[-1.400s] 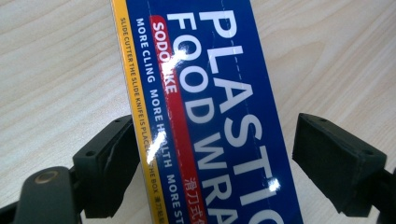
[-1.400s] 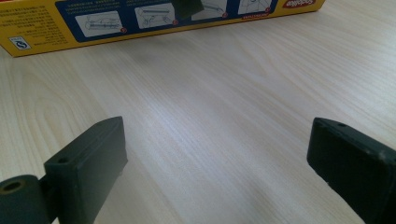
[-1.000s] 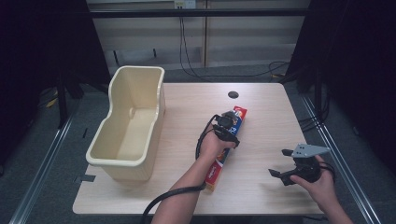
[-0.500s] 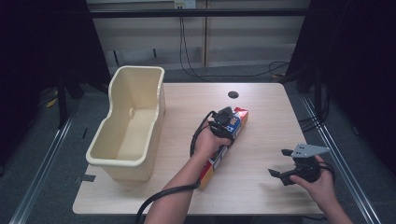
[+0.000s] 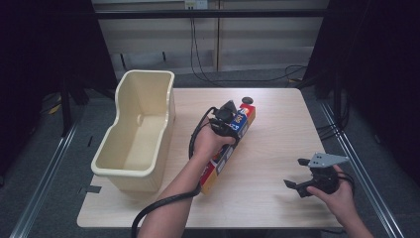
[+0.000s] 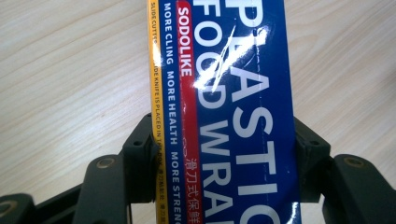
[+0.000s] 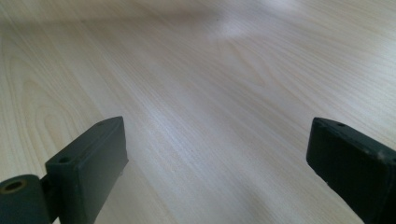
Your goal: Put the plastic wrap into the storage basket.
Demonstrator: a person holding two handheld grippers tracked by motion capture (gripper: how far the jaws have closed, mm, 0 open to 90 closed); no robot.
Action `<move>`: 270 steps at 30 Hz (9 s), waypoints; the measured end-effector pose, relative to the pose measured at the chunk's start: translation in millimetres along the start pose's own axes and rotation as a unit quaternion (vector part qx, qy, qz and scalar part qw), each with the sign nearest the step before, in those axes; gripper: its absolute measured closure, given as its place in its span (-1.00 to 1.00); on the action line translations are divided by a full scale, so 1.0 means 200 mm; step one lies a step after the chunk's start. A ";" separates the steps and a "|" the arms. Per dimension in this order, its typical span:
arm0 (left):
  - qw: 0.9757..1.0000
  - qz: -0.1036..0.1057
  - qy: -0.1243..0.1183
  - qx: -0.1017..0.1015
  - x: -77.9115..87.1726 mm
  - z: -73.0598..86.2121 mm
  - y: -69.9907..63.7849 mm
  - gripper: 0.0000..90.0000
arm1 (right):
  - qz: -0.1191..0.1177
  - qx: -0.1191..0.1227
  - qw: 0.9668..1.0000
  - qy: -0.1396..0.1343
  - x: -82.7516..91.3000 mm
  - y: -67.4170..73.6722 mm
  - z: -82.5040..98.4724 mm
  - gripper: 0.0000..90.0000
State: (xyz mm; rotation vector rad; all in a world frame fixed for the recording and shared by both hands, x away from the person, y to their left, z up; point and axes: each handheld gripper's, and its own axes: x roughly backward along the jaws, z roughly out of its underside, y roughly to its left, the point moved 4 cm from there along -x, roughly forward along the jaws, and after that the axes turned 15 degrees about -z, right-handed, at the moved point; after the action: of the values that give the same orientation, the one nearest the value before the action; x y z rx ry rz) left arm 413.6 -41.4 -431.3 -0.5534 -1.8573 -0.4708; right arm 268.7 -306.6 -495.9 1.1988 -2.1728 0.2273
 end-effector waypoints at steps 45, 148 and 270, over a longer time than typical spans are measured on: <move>1.000 0.009 0.019 0.015 0.41 0.00 0.22 -0.10 | -0.004 0.000 1.000 0.003 -0.02 0.01 -0.01 -0.90; 0.989 -0.053 0.026 0.137 0.95 0.17 0.76 -0.10 | -0.001 0.007 1.000 0.005 -0.03 0.01 -0.01 -0.89; 0.961 -0.066 0.101 0.248 0.57 0.58 1.01 -0.10 | -0.006 0.009 1.000 0.005 -0.04 0.02 -0.02 -0.90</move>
State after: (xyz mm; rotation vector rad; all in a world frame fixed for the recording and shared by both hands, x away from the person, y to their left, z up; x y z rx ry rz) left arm 408.6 204.1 -350.8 -0.0411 -1.7334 -0.1264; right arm 271.2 -296.2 -497.2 1.2182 -2.1585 0.2479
